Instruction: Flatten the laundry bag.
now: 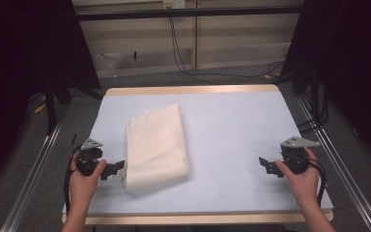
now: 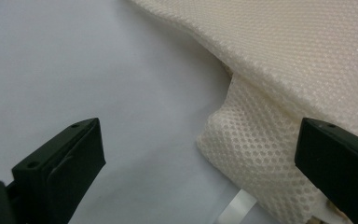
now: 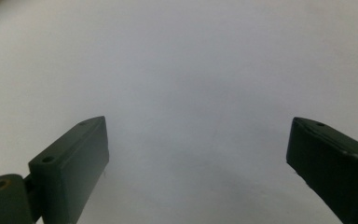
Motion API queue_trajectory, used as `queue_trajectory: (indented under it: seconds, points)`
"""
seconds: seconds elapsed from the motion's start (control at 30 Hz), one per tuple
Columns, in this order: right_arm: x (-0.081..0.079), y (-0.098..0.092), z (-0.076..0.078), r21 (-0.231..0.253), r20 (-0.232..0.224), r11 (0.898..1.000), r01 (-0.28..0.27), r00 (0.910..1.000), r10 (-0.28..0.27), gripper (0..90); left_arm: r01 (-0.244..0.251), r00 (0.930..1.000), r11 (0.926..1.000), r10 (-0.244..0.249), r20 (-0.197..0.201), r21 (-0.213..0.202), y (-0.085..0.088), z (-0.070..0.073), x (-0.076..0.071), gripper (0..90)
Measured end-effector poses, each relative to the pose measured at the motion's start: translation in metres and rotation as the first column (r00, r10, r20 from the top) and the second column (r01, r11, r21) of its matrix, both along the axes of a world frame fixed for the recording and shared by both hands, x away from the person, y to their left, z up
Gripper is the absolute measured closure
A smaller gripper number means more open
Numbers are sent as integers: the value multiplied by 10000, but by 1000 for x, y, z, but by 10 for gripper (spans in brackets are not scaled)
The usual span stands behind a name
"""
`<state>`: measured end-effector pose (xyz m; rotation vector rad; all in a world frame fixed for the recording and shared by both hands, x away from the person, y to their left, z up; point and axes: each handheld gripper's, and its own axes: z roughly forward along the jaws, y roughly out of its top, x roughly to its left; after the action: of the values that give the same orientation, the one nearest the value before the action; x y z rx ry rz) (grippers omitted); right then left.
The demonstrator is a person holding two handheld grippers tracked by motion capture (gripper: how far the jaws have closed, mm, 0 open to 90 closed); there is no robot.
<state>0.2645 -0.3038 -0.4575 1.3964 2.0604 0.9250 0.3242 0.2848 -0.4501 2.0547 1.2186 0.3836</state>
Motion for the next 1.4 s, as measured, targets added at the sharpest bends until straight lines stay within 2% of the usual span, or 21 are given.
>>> queue_trajectory:
  seconds: [0.1,0.13,0.27,0.3,0.33,0.37,0.4,0.47,0.5,0.67,0.7,0.77,0.83,0.87,1.0,1.07,1.1,1.17,1.23,1.37,1.4]
  points:
    - [1,-1,-1,-77,-74,9999,-136,9999,135,49,-45,10000,9996,45,-17,-293,-2,2,2,11]
    - [2,-1,-2,-131,-88,9998,-159,9998,158,44,98,9999,9998,-99,-55,-147,-2,3,2,11]
    - [3,2,-5,-240,-167,9990,-366,9992,362,43,205,9994,9996,-209,-269,-177,-4,3,1,11]
    - [2,2,-6,-249,-201,9989,-400,9990,395,43,242,9994,9997,-243,-231,-66,-3,3,1,11]
    - [2,3,-6,-280,-223,9987,-418,9989,412,43,89,9998,9997,-94,-186,-246,-4,3,0,11]
    - [2,3,-6,-280,-223,9987,-418,9989,412,43,89,9998,9997,-94,-186,-246,-4,3,0,11]
    - [2,4,-6,-261,-275,9987,-430,9987,423,42,291,9993,9994,-295,-232,-170,-1,3,0,11]
    - [1,3,-5,-292,-211,9982,-531,9984,525,44,159,9995,9994,-167,-252,-308,1,3,0,12]
    - [1,4,-5,-298,-199,9979,-570,9982,565,44,201,9994,9996,-207,-271,-218,2,4,-1,12]
    - [1,3,-3,-485,64,9967,-646,9979,650,42,-25,9993,9995,12,-380,-330,8,2,-4,12]
    - [1,3,-3,-485,64,9967,-646,9979,650,42,-25,9993,9995,12,-380,-330,8,2,-4,12]
    - [1,5,-2,-470,165,9973,-570,9982,578,39,285,9977,9995,-294,-616,-140,10,-2,-5,12]
    - [3,6,-2,-516,210,9968,-605,9979,616,38,264,9975,9994,-277,-658,-204,9,-4,-5,11]
    - [3,7,-2,-503,207,9965,-664,9975,675,37,287,9974,9985,-317,-654,-456,6,-7,-6,7]
    - [7,11,-4,-657,120,9941,-866,9961,876,45,443,9966,9970,-486,-665,-640,-1,-11,-6,4]
    - [8,13,-3,-681,130,9935,-917,9956,928,45,761,9940,9963,-789,-763,-391,-3,-14,-5,4]
    - [9,14,-3,-668,128,9928,-994,9949,1005,45,573,9953,9964,-619,-748,-620,-6,-16,-6,5]
    - [10,16,-3,-669,147,9924,-1034,9944,1046,45,590,9951,9940,-659,-743,-922,-7,-18,-5,7]
    - [10,16,-3,-750,183,9906,-1140,9931,1157,48,568,9963,9946,-620,-588,-869,-8,-19,-6,15]
    - [9,16,-3,-828,291,9895,-1184,9922,1211,50,981,9931,9943,-1006,-602,-428,-11,-19,-8,95]
    - [9,15,-3,-778,293,9894,-1227,9917,1253,48,994,9925,9934,-1031,-660,-581,-12,-19,-8,140]
